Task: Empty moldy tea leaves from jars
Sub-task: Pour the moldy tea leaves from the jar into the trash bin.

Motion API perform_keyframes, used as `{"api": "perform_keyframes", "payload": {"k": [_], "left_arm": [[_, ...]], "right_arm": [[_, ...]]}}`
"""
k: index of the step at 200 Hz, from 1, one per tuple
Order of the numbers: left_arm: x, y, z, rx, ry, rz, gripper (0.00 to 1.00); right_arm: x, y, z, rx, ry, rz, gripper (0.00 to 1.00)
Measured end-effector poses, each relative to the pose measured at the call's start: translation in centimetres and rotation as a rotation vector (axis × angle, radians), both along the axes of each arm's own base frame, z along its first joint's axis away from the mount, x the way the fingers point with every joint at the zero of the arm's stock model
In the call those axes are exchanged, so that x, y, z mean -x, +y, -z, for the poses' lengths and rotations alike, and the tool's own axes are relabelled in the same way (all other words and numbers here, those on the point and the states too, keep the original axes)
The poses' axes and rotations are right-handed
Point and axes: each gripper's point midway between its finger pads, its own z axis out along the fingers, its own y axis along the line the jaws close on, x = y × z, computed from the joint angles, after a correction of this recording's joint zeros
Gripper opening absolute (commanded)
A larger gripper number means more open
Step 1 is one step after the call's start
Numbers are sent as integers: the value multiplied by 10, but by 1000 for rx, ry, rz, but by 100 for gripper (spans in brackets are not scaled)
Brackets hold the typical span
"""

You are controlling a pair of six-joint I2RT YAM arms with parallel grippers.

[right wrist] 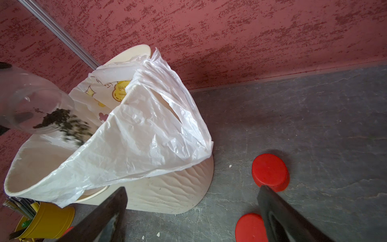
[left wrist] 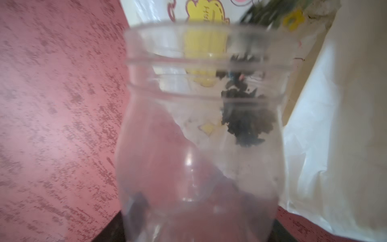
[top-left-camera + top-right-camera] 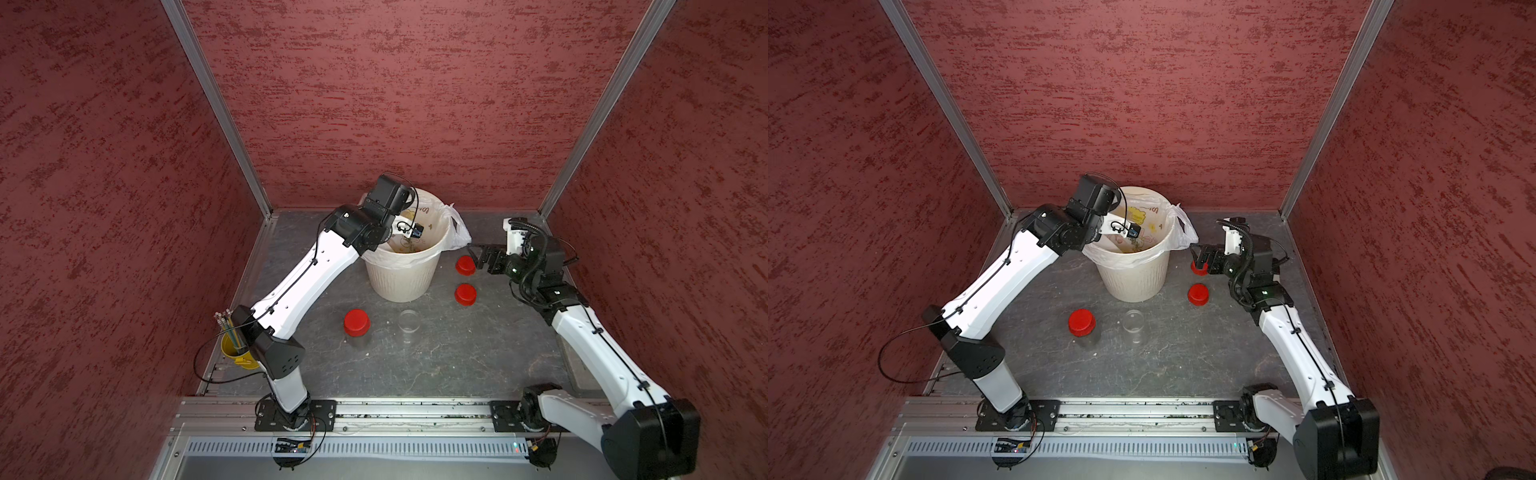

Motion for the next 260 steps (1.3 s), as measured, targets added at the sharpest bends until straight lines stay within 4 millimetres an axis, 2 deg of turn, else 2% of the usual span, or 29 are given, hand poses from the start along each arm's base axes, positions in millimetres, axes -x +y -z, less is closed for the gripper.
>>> {"api": "perform_keyframes", "payload": {"k": [19,44,76,90,121,132,174,207,218,260], "left_arm": [[0,-11,-7,10,-15,21,64],[11,-26,-20,41,-46,63,64],[9,-12,4,0,10,34,64],[6,-9,8,-14,22,23,65],[13,-27,-16,30,-32,61,65],[16,-29,-19,39,-37,72,65],[2,-3,0,3,8,-1,66],[11,-21,-29,55,-55,46,66],[16,-23,-33,67,-63,56,66],[7,-9,1,1,12,16,66]], "right_arm": [[0,0,0,-1,0,-2,99],[0,1,0,-1,0,-3,99],[0,1,0,-2,0,-3,99],[0,1,0,-2,2,-4,99],[-1,1,1,-1,5,-5,99],[-1,1,1,-2,5,-6,99],[-1,1,1,-2,5,-6,99],[-1,1,1,-2,5,-6,99],[-1,1,1,-4,6,-6,99],[0,2,1,-6,7,-9,99]]}}
